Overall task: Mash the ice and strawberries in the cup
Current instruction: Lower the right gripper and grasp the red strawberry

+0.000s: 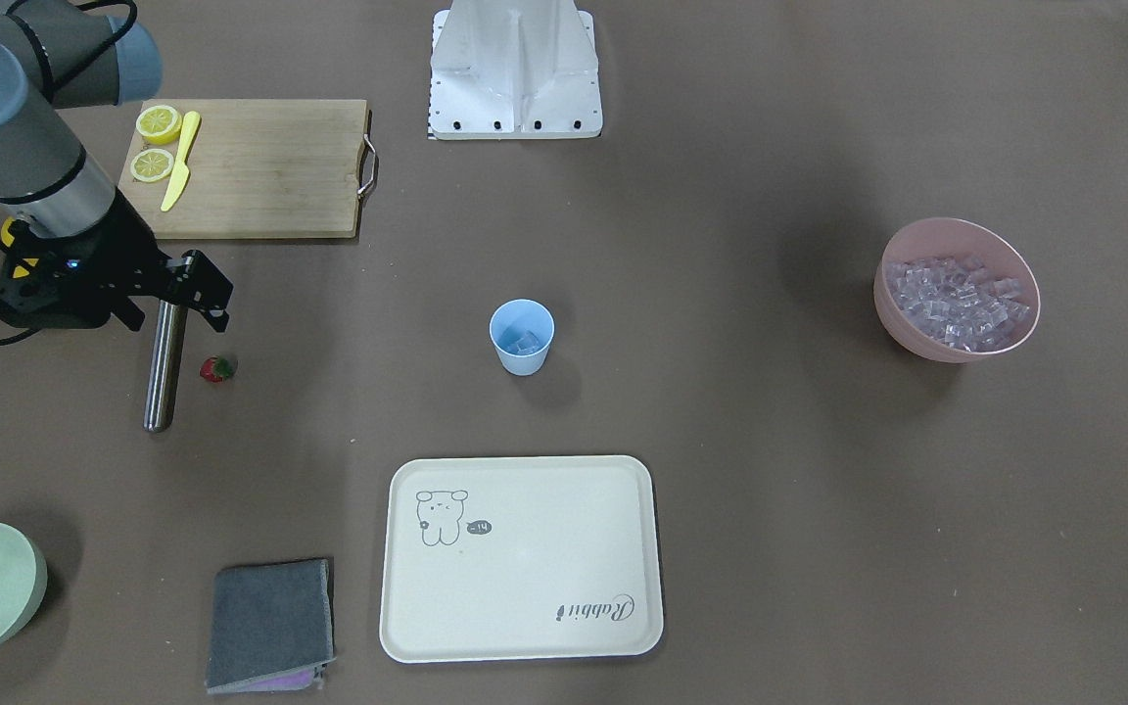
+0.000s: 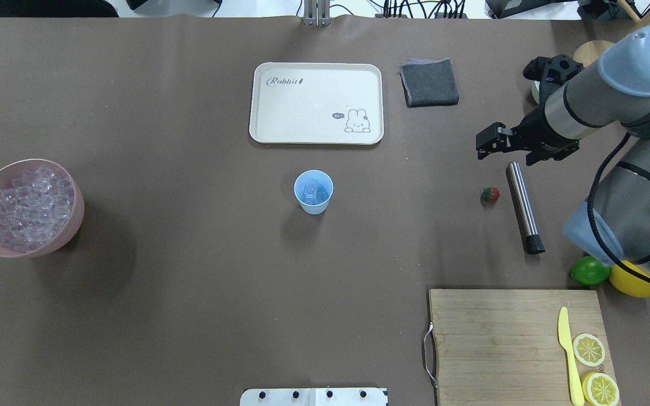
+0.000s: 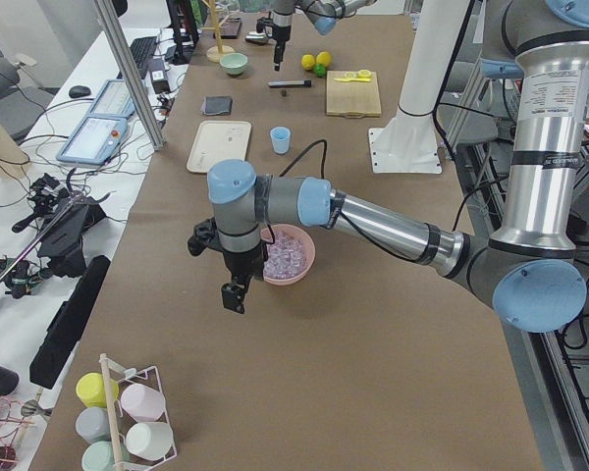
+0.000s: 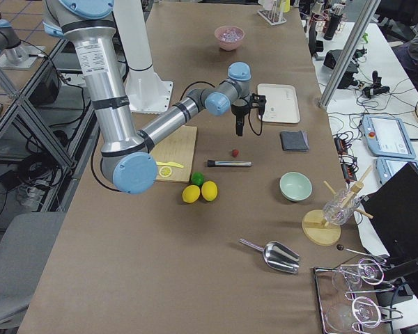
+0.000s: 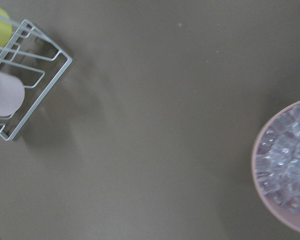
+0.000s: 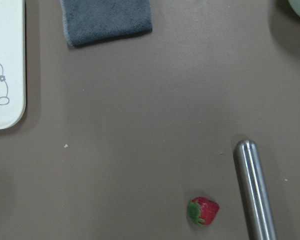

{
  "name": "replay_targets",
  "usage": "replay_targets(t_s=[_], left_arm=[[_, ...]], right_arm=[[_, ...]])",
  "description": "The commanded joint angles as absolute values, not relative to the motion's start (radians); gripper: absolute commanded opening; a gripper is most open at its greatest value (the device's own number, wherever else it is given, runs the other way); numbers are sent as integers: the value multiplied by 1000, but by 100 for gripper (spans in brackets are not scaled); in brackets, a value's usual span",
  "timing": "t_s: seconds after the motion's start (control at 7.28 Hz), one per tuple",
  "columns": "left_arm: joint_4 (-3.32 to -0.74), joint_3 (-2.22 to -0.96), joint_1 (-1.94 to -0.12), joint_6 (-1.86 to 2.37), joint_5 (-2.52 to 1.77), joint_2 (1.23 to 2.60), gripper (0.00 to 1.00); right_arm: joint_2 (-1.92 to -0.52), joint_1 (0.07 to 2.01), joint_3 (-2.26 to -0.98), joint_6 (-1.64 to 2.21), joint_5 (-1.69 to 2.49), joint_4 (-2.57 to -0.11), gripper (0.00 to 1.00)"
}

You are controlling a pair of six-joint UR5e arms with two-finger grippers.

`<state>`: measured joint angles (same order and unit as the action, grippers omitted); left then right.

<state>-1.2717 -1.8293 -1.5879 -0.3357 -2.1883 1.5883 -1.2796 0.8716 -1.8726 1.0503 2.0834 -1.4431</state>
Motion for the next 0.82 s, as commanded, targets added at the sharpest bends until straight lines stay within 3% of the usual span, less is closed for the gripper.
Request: replay_targets(t_s=[0.0,0.41,0.69], left_arm=[[-1354,-1804,-1660,-351,-2189,1488,100],[-1469,-1792,-1661,-350,-2274,1434,100],[-1546,-1792,-1661,-350,-2283,1405,100]], right_arm=[[-1209,851,-1792,1058,2077,-1453,100],[-1161,830,-1648,1026,2048,-1440,100],[-1236,830,-1664,976,2045,-1387,100]])
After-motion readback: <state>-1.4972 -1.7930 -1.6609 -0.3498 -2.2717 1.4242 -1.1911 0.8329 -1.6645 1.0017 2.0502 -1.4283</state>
